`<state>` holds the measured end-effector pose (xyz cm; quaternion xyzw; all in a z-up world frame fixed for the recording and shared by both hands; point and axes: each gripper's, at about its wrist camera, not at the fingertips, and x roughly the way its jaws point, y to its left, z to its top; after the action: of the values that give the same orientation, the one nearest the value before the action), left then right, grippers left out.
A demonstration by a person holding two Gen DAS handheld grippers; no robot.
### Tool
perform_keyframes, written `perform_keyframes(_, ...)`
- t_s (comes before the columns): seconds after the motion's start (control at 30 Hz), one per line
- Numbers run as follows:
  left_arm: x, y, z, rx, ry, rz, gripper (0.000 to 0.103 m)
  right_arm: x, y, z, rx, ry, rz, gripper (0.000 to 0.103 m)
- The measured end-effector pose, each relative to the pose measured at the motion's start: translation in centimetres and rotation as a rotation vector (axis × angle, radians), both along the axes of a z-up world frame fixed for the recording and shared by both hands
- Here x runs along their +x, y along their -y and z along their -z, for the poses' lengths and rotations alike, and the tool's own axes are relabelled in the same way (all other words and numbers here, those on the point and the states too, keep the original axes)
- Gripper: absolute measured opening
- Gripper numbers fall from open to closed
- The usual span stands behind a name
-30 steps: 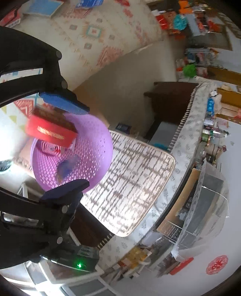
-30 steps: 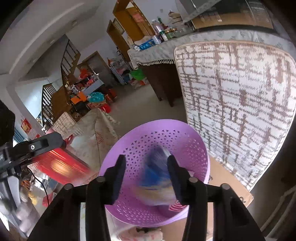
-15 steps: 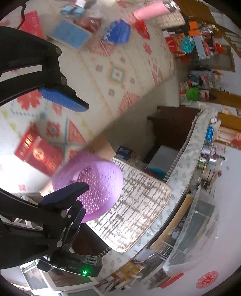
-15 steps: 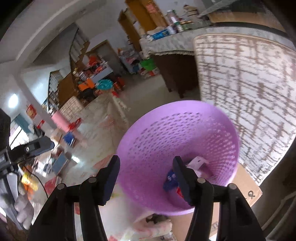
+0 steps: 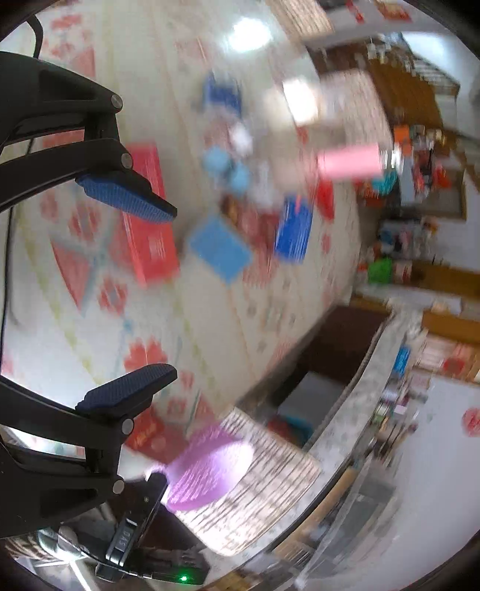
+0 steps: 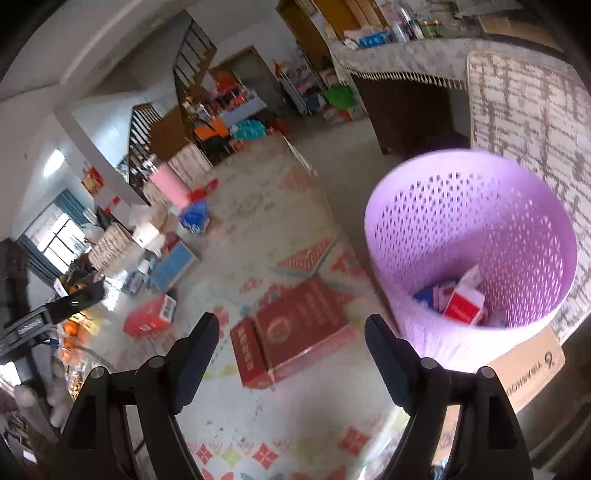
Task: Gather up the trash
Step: 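Grasp the red cigarette carton with the right gripper while the left grasps a red box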
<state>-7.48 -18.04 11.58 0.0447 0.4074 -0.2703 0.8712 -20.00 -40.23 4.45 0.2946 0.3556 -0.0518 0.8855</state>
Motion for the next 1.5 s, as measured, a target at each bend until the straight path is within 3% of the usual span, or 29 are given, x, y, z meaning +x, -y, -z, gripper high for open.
perform_keyframes(0.17,-0.2,-7.9,-2.5,0.037,0.085,-0.167,0.078,0.4,-1.2,0.9,0.041,-0.042,0.046,0.086)
perform_keyframes(0.33,-0.5,-14.2,-3.0,0.054,0.121,-0.283,0.079,3.8,-1.9,1.7,0.006,-0.108,0.075,0.088)
perform_keyframes(0.57,-0.6,-17.2,-1.3,0.026,0.079,-0.278,0.079,8.8,-4.1,1.8,-0.119,-0.198,0.105,0.088)
perform_keyframes(0.73,-0.5,-16.6,0.3,0.014,0.070,-0.207,0.079,9.4,-6.8,2.0,-0.282,-0.264,0.096,0.087)
perform_keyframes(0.8,-0.1,-15.7,1.0,0.020,0.063,-0.168,0.079,9.0,-7.0,1.9,-0.314,-0.268,0.101,0.064)
perform_keyframes(0.83,0.3,-14.9,1.5,0.023,0.055,-0.134,0.079,8.6,-6.9,1.8,-0.316,-0.263,0.096,0.061)
perform_keyframes(1.0,2.5,-10.6,3.9,0.030,-0.006,0.019,0.079,7.5,-6.6,1.5,-0.284,-0.226,0.075,0.061)
perform_keyframes(1.23,5.9,-3.5,6.4,0.139,-0.020,0.262,0.079,6.8,-7.3,-0.3,-0.278,-0.166,0.043,0.061)
perform_keyframes(1.4,7.6,-1.5,8.8,0.150,-0.129,0.361,0.081,6.2,-7.3,-1.5,-0.259,-0.134,0.025,0.061)
perform_keyframes(1.5,7.2,-1.1,9.3,0.137,-0.154,0.390,0.083,5.8,-7.2,-2.0,-0.256,-0.119,0.021,0.061)
